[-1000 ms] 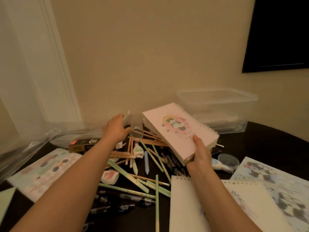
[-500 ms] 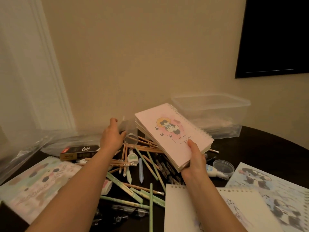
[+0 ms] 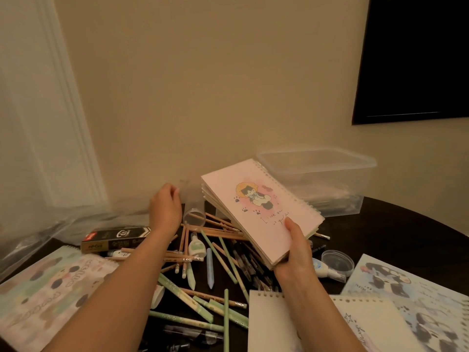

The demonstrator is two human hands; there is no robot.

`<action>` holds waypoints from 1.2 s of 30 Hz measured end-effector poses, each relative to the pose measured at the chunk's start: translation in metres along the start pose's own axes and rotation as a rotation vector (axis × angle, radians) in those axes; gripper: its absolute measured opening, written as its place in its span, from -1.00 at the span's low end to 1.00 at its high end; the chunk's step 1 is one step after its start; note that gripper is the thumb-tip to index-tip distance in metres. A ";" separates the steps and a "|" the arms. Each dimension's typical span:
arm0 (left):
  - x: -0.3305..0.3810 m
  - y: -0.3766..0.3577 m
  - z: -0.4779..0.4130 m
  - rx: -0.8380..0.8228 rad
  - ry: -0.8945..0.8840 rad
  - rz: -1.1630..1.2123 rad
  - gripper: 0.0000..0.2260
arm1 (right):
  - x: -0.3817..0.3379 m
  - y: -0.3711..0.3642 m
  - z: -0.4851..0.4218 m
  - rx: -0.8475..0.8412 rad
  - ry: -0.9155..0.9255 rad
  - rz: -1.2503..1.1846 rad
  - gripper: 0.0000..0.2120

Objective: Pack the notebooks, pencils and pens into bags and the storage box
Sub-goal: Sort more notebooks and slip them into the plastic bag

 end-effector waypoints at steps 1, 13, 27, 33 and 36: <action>0.007 0.005 0.000 0.024 -0.021 0.050 -0.87 | -0.001 -0.002 0.000 -0.013 0.007 -0.008 -0.58; 0.104 0.054 0.026 0.079 -0.376 0.324 -0.91 | -0.020 -0.007 0.006 -0.062 0.033 -0.091 -0.59; 0.120 0.091 0.061 0.038 -0.828 -0.128 -0.72 | -0.023 -0.014 0.013 -0.104 0.042 -0.102 -0.70; 0.060 0.083 0.069 -0.162 -0.580 -0.285 -0.83 | -0.022 -0.016 0.018 -0.108 0.031 -0.086 -0.86; 0.037 0.071 0.085 -0.298 -0.558 -0.351 -0.79 | -0.018 -0.017 0.021 -0.109 0.003 -0.071 -0.97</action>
Point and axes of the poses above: each hand's wrist, its own z-axis away from the middle knuckle, its own y-axis out of the back of the hand, x = y × z, the point moved 8 cm from there along -z, towards the middle knuckle, and after that the axes turned 12 degrees about y, right-handed, at the moved point
